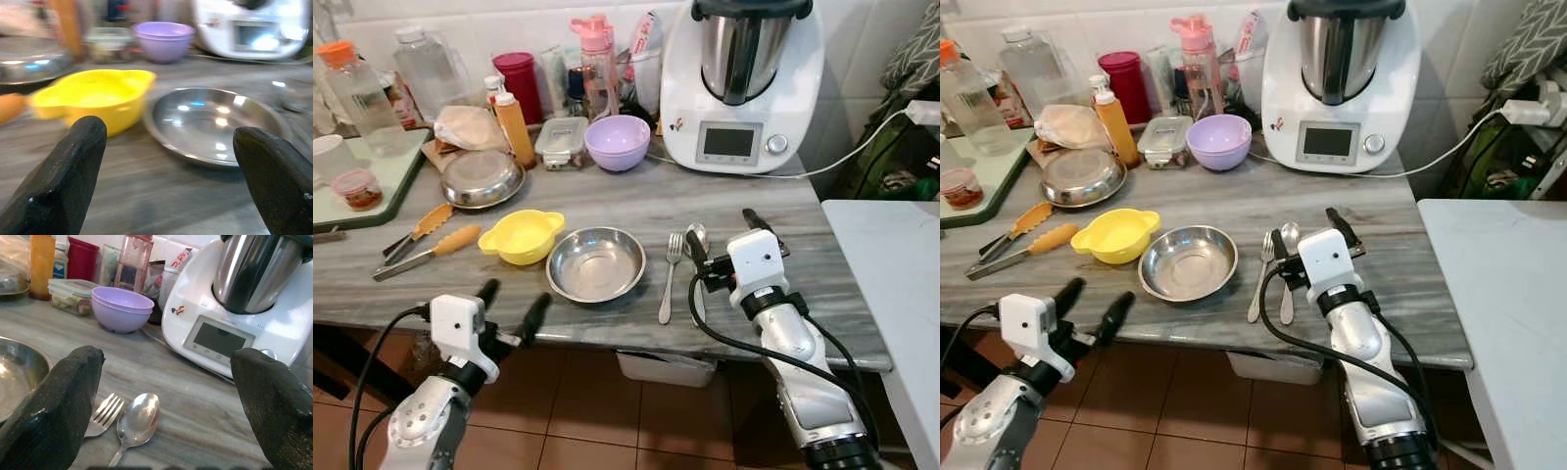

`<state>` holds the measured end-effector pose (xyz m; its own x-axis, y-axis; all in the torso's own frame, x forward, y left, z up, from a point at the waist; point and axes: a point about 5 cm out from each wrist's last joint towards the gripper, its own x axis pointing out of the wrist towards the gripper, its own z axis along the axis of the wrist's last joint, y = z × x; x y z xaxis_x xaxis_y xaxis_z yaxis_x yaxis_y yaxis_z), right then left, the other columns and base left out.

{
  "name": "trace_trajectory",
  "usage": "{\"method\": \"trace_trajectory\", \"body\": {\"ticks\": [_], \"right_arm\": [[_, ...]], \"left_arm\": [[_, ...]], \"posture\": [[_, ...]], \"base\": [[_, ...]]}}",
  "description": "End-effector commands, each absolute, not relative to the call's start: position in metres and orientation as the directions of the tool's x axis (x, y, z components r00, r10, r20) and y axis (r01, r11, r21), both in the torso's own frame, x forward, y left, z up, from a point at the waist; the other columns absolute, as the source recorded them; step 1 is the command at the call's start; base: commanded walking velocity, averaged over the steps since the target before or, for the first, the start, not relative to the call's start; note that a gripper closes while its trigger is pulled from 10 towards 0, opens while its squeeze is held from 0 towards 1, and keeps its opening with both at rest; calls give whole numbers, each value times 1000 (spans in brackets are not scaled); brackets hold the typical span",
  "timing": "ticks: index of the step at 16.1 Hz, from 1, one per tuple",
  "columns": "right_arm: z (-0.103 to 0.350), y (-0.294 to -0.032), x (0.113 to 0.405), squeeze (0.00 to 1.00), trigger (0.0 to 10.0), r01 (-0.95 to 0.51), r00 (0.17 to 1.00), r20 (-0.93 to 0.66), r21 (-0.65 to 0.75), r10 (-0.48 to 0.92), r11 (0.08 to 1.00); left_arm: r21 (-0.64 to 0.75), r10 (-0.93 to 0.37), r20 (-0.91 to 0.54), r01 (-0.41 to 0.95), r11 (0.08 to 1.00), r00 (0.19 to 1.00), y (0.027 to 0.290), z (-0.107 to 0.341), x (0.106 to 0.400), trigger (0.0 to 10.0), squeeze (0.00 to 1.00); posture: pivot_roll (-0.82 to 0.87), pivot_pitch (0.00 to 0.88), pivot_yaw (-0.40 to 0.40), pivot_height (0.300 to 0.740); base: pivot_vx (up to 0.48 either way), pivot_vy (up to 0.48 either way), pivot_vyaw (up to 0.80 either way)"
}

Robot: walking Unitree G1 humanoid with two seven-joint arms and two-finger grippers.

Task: Setting the table

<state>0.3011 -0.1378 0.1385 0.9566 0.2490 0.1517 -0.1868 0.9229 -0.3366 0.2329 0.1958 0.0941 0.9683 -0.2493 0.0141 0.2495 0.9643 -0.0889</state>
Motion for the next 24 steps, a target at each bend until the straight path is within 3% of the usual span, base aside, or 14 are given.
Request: {"method": "trace_trajectory", "body": {"ticks": [1,5,8,12,13,14,15,24], "right_arm": [[139,-137,302,1000,10000,-191,955,155,-327,252,925],[139,-135,303,1000,10000,-191,955,159,-321,252,927],[139,-134,302,1000,10000,-192,954,164,-317,253,929],[140,-132,301,980,10000,-206,948,169,-318,269,926],[140,-131,301,929,10000,-208,948,167,-317,270,926],[140,-132,301,165,10000,-208,949,165,-313,269,927],[140,-132,301,0,10000,-209,949,165,-312,270,927],[139,-133,302,0,10000,-206,951,159,-312,264,928]], "left_arm": [[-70,-184,17,185,980,983,206,95,231,10000,0],[-43,-99,20,100,994,995,212,98,231,10000,0],[-10,18,10,-18,1000,1000,232,99,231,10000,0],[-6,53,-24,-53,999,998,235,94,228,10000,0],[-10,53,-28,-53,999,998,235,93,229,10000,0],[-10,53,-38,-53,999,998,233,92,230,10000,0],[-13,52,-43,-53,999,998,232,91,230,10000,0],[4,47,-61,-47,999,997,226,89,234,10000,0]], "posture": [[-123,1,68,740],[-117,2,72,740],[-115,5,76,740],[-114,7,79,740],[-115,7,80,740],[-115,8,80,740],[-118,7,82,740],[-122,2,79,740]], "base": [[0,0,0],[0,0,0],[0,0,0],[0,0,0],[0,0,0],[0,0,0],[0,0,0],[0,0,0]]}}
